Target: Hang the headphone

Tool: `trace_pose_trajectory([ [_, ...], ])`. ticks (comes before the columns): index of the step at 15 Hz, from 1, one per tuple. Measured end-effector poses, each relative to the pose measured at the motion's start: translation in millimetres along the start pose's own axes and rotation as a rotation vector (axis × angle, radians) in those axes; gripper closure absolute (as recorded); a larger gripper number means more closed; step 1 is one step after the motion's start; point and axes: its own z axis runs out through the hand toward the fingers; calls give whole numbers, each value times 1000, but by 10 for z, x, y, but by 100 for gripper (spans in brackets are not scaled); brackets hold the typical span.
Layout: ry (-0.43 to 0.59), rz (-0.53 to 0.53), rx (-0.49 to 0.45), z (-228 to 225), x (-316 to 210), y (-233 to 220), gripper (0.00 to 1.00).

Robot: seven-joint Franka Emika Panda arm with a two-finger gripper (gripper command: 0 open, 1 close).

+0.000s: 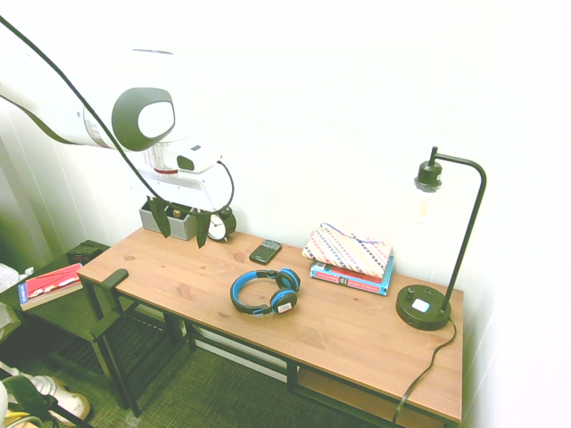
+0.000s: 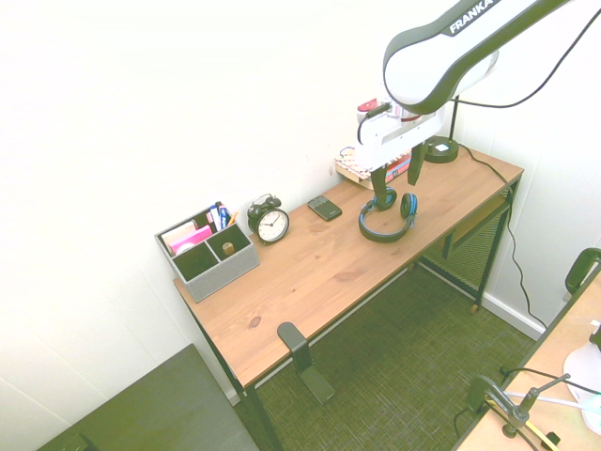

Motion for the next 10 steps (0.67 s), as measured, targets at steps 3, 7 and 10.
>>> trace_pose_trajectory([
  [3, 3, 1, 3, 28, 11, -13, 0],
  [7, 21, -10, 8, 528, 230, -117, 0],
  [10, 40, -50, -20, 1076, 569, -261, 0],
])
